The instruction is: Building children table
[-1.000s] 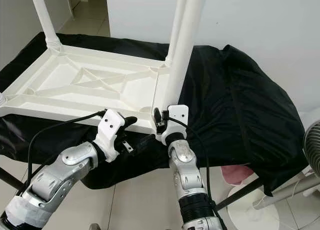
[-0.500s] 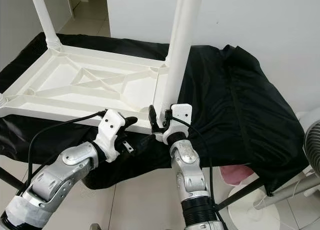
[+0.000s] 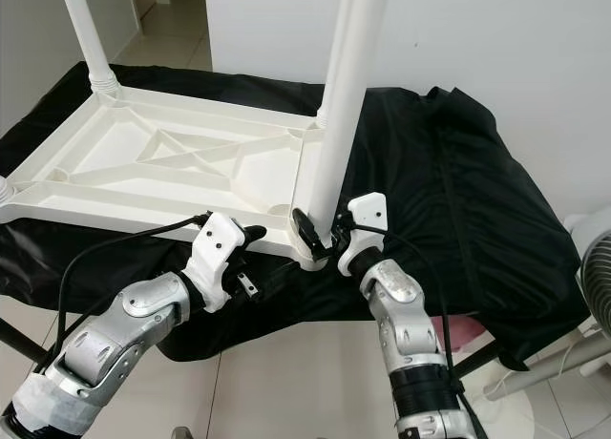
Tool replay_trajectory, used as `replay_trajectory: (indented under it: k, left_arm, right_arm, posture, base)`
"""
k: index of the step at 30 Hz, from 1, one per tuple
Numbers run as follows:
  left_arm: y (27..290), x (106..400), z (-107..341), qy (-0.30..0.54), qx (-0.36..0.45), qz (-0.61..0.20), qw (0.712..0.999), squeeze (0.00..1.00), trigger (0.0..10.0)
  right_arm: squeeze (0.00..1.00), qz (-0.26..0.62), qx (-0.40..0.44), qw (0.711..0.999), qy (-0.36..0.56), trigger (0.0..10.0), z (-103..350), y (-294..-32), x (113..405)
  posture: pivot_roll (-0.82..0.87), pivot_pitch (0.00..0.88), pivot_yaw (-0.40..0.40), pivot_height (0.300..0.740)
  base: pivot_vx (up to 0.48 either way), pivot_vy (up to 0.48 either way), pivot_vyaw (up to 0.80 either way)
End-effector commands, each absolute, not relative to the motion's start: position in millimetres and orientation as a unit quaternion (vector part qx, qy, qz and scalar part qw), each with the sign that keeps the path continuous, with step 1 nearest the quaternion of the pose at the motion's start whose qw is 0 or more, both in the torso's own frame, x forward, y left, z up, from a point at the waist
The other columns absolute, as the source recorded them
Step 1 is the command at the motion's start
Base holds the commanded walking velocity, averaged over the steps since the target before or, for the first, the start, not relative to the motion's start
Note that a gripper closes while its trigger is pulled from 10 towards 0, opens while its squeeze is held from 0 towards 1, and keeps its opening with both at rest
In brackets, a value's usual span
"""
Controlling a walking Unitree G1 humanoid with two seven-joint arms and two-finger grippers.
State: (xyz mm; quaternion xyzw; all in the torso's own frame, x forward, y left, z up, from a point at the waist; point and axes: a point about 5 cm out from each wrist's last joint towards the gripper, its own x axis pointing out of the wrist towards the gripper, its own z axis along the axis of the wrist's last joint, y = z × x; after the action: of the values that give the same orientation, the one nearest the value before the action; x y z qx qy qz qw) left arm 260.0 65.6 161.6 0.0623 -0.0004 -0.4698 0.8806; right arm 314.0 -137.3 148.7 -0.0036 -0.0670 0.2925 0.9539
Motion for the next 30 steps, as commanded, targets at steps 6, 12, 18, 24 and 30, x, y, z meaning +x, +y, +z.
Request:
replay_trajectory:
  k: [6,12,18,24,30]
  left_arm:
    - [61,259,162,-0.001,0.067,-0.510,0.857,0.00,10.0]
    - [60,258,161,-0.005,0.081,-0.513,0.855,0.00,10.0]
    - [61,259,161,-0.007,0.083,-0.507,0.858,0.00,10.0]
    - [62,257,160,-0.004,0.078,-0.502,0.861,0.00,10.0]
    - [63,256,158,-0.003,0.078,-0.498,0.864,0.00,10.0]
  right_arm:
    - [0.00,0.346,-0.012,0.937,-0.055,10.0,145,-134,321]
    - [0.00,0.367,-0.013,0.929,-0.046,7.1,140,-124,332]
    - [0.00,0.378,-0.009,0.924,-0.049,0.0,139,-122,333]
    - [0.00,0.381,-0.006,0.923,-0.047,0.0,136,-126,330]
    - [0.00,0.367,0.005,0.929,-0.048,10.0,136,-130,327]
  posture:
    - [-0.02,0.040,-0.059,0.740]
    - [0.00,0.036,-0.057,0.740]
    - [0.01,0.034,-0.067,0.740]
    - [0.02,0.038,-0.076,0.740]
    - [0.01,0.041,-0.081,0.740]
  base:
    - [0.000,0.000,0.00]
    - [0.000,0.000,0.00]
    - [0.000,0.000,0.00]
    - [0.000,0.000,0.00]
    - [0.000,0.000,0.00]
